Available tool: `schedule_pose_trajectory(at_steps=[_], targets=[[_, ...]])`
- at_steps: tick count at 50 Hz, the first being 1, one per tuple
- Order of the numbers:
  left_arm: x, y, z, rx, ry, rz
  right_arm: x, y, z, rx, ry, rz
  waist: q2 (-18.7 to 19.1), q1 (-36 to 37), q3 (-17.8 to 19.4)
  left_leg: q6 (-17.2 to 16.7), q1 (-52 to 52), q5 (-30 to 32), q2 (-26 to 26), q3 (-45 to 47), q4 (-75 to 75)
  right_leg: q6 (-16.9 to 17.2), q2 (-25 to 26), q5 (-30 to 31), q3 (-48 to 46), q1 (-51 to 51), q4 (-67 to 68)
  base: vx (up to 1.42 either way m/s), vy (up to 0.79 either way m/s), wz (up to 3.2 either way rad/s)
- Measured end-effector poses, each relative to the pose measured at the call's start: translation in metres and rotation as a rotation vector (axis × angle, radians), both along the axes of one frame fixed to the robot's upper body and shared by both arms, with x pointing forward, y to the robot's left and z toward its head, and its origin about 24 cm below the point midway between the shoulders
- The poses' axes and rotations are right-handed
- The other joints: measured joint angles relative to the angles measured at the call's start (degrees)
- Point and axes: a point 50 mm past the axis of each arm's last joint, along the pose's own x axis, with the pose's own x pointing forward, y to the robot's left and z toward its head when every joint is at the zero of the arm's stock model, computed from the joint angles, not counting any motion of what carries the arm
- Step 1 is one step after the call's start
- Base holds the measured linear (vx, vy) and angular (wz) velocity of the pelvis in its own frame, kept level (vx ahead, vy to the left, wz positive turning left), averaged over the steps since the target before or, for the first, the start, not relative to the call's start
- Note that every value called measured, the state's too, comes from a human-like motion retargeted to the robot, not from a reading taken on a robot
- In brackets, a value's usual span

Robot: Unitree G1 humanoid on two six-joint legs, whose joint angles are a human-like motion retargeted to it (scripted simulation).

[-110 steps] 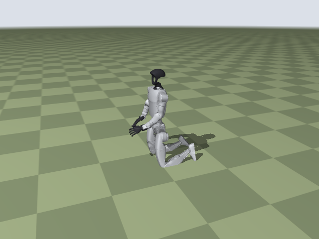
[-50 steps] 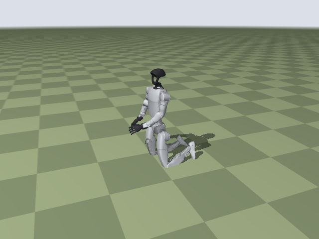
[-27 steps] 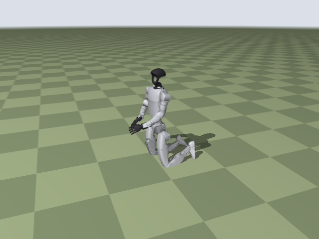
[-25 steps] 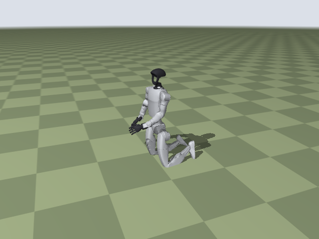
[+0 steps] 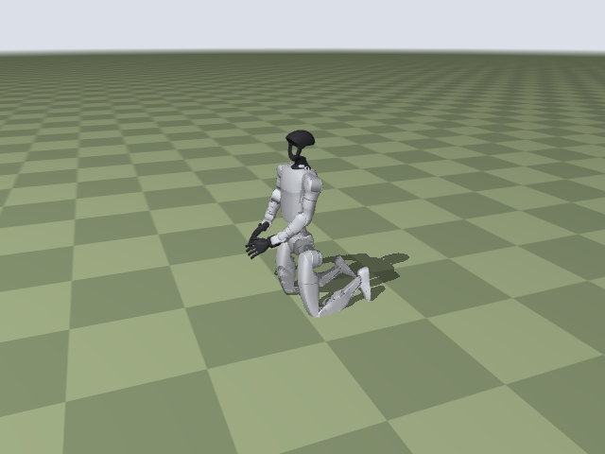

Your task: Static pose

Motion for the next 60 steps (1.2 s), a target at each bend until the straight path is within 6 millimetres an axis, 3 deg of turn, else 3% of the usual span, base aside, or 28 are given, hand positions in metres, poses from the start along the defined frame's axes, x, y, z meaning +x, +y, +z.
schedule_pose_trajectory(at_steps=[60], targets=[[-0.010,0.049,-0.017,0.116,0.062,0.014,0.047,0.049,0.004,0.199,-0.130,0.039,0.8,-2.3,-1.2,0.0,1.7,13.7,-2.9,5.5,-2.4,-5.4,-7.8,-7.2,3.2,-0.1,2.2,0.00,0.00,0.00]])
